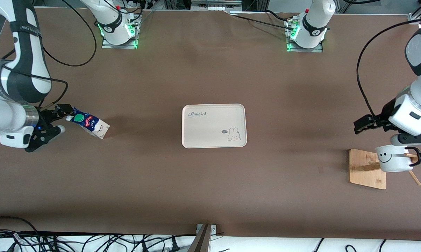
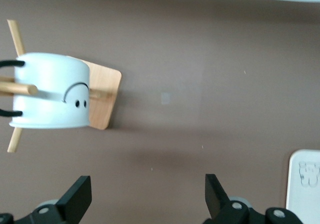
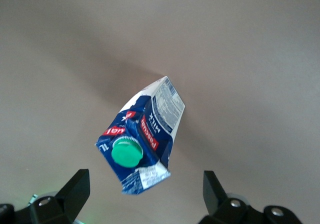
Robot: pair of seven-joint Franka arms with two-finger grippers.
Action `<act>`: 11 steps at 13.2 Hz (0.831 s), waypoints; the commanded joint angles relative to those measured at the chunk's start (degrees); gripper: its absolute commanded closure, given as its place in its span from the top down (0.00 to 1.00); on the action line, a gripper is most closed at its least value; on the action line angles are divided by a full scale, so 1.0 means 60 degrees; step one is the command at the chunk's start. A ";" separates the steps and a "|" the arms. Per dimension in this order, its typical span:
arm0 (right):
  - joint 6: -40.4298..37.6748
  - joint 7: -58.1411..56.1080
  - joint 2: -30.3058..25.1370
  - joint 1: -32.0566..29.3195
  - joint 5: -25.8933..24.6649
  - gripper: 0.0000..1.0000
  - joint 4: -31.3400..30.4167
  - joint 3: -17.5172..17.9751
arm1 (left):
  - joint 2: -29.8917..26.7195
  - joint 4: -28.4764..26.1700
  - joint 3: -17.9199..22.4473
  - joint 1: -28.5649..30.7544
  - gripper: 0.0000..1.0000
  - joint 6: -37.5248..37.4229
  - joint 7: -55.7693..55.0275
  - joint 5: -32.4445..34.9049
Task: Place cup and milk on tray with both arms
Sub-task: 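Grasp the milk carton with the right gripper while the left gripper approaches the mug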
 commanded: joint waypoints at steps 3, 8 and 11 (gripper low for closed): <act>0.0244 -0.2177 0.0267 -0.0066 0.0029 1.00 0.0139 0.0008 | -0.0738 -0.1513 0.0006 0.0385 1.00 0.1169 -0.0976 0.0144; -0.0428 -0.3013 0.0267 0.0065 0.0029 1.00 0.0066 0.0022 | -0.1238 -0.2686 -0.0008 0.0883 0.90 0.2237 -0.1006 0.0173; -0.0723 -0.3086 0.0267 0.0226 0.0000 1.00 -0.0123 0.0022 | -0.1808 -0.4046 -0.0008 0.0999 0.91 0.4108 -0.0992 0.0218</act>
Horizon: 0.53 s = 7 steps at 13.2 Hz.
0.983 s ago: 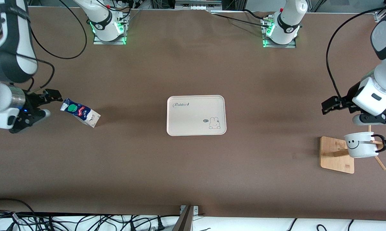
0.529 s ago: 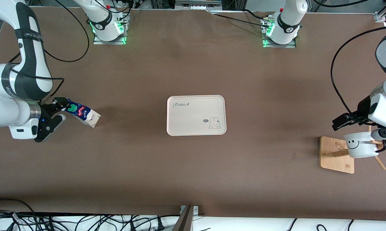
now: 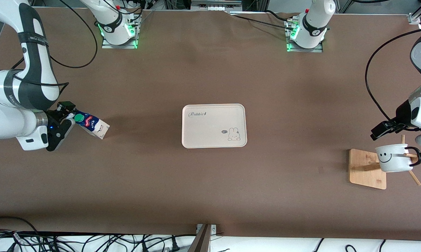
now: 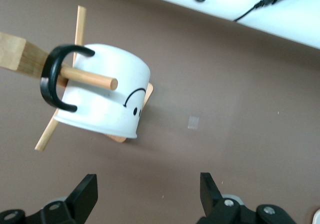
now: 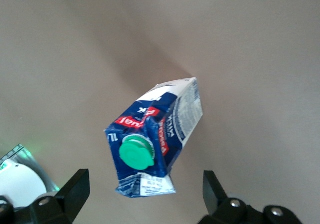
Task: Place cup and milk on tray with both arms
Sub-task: 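Grasp the milk carton with the right gripper while the left gripper approaches the mug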
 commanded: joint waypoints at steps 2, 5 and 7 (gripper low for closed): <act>-0.0136 -0.0235 0.0004 0.0339 -0.0260 1.00 -0.0255 -0.0001 | -0.1030 -0.2011 -0.0036 0.0251 0.90 0.2109 -0.0051 0.0217; -0.0019 -0.0308 0.0003 0.0604 -0.0861 1.00 -0.0358 -0.0001 | -0.1337 -0.2744 -0.0036 0.0369 0.89 0.3064 -0.0022 0.0217; 0.0214 -0.0687 0.0004 0.0604 -0.0906 1.00 -0.0460 -0.0001 | -0.1426 -0.2966 -0.0050 0.0557 0.89 0.3198 0.0007 0.0217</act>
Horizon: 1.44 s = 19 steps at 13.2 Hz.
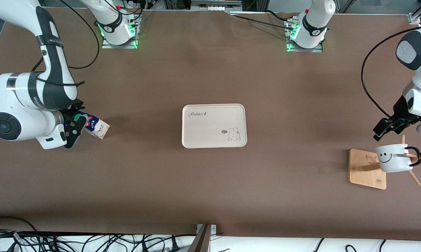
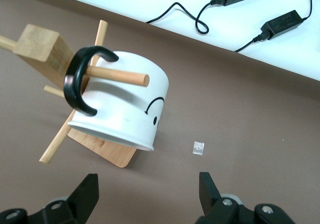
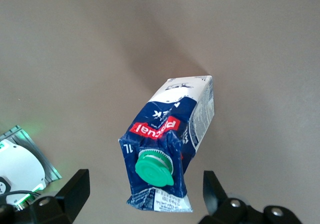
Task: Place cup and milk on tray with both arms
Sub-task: 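Grasp the milk carton with the right gripper while the left gripper approaches the mug, then lift the carton with the right gripper while the left gripper grasps the mug rim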
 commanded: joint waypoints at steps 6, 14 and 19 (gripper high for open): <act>0.0738 -0.1154 -0.0184 -0.0002 -0.0374 1.00 -0.0753 -0.0068 | -0.0270 -0.0680 -0.0082 0.0632 0.85 0.1023 0.0033 0.0215; 0.1368 -0.1227 -0.0506 -0.0016 -0.0550 1.00 -0.1618 -0.0127 | 0.0871 -0.1209 -0.0170 0.0457 0.85 0.4616 -0.1400 0.0010; 0.1558 -0.1212 -0.0506 -0.0046 -0.0535 1.00 -0.1939 -0.0244 | 0.1444 -0.0681 -0.0170 0.0076 0.61 0.4602 -0.1740 -0.1030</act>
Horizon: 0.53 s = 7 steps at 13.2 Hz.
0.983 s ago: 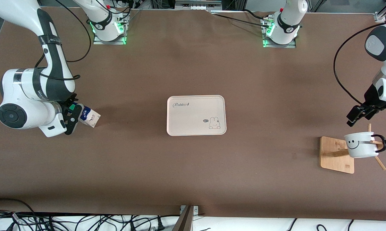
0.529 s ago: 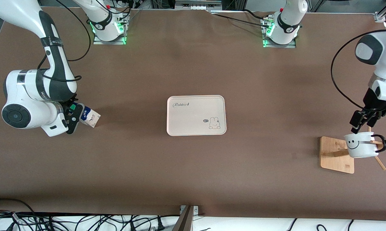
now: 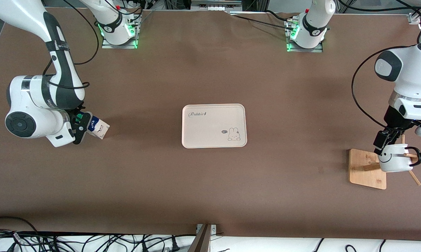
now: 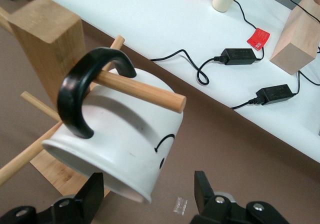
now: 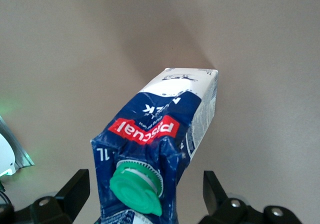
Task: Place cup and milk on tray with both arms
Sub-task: 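Lift the carton with the right gripper while the left gripper grasps the mug rim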
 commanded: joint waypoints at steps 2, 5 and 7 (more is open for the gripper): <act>0.0306 -0.0181 -0.0352 -0.0039 -0.0136 1.00 -0.0547 -0.0017 | 0.0333 0.0516 0.0014 -0.0203 0.34 -0.0037 -0.0039 -0.0354; 0.0306 -0.0166 -0.0352 -0.0039 -0.0136 1.00 -0.0532 -0.0003 | 0.0318 0.0516 0.0029 -0.0189 0.14 -0.0067 0.0035 -0.0252; 0.0189 -0.0123 -0.0352 -0.0039 -0.0048 0.69 -0.0517 0.0012 | 0.0304 0.0501 0.0029 -0.0174 0.06 -0.0067 0.0049 -0.0237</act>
